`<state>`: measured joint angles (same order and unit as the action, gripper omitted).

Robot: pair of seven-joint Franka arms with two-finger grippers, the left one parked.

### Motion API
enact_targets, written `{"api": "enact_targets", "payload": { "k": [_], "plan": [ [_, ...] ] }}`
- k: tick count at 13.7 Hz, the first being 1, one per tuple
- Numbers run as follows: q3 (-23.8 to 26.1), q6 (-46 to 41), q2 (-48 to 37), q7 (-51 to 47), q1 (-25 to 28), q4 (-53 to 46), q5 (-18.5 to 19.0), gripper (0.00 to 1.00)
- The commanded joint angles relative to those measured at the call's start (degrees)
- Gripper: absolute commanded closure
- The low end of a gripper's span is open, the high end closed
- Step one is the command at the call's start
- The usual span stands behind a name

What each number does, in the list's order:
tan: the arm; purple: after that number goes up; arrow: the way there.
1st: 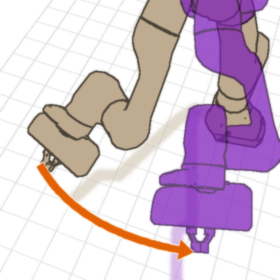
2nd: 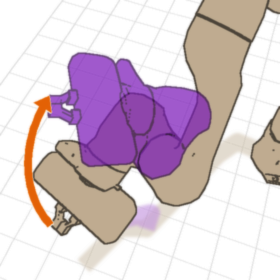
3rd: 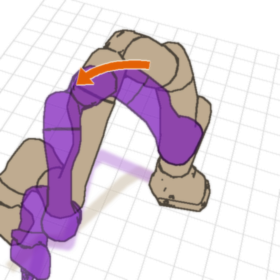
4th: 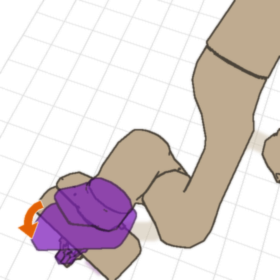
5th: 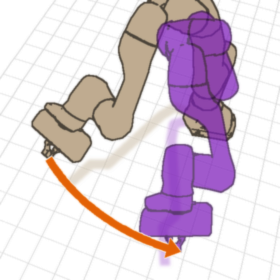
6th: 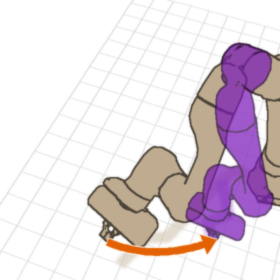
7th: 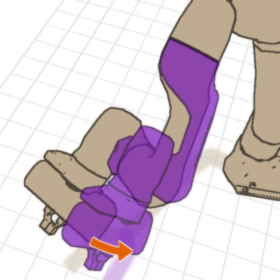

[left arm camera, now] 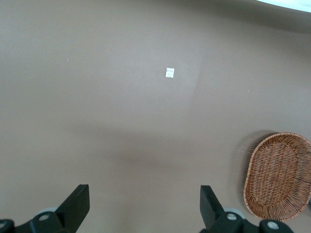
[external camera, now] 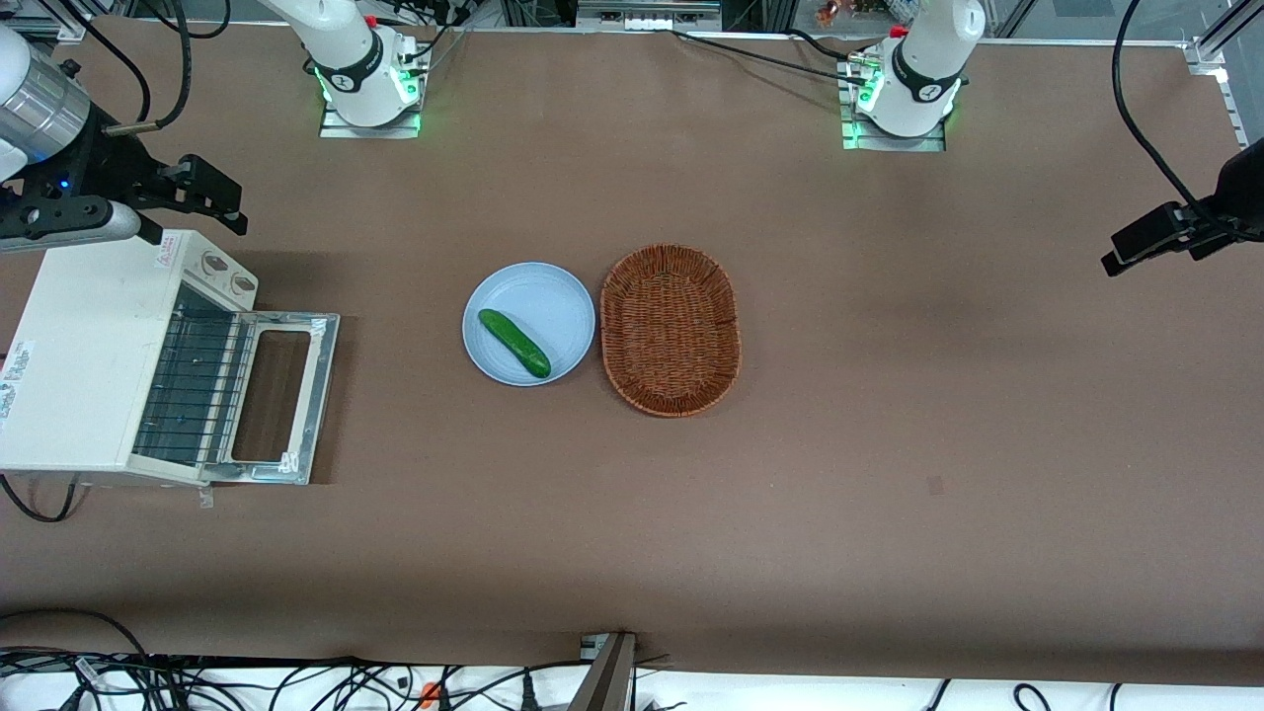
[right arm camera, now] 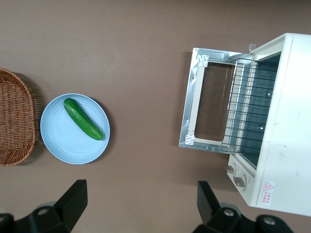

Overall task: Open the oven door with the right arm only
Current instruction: 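Release the door and raise the right gripper away from the oven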

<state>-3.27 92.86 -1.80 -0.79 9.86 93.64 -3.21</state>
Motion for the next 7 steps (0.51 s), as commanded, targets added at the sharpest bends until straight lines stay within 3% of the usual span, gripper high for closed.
{"api": "enact_targets", "payload": {
  "k": [1, 7],
  "plan": [
    [0.99, -1.54, -0.23, 1.23, -1.16, -0.92, 0.31, 0.0],
    [0.99, -1.8, -0.23, 1.76, -1.16, -0.92, 0.4, 0.0]
  ]
}}
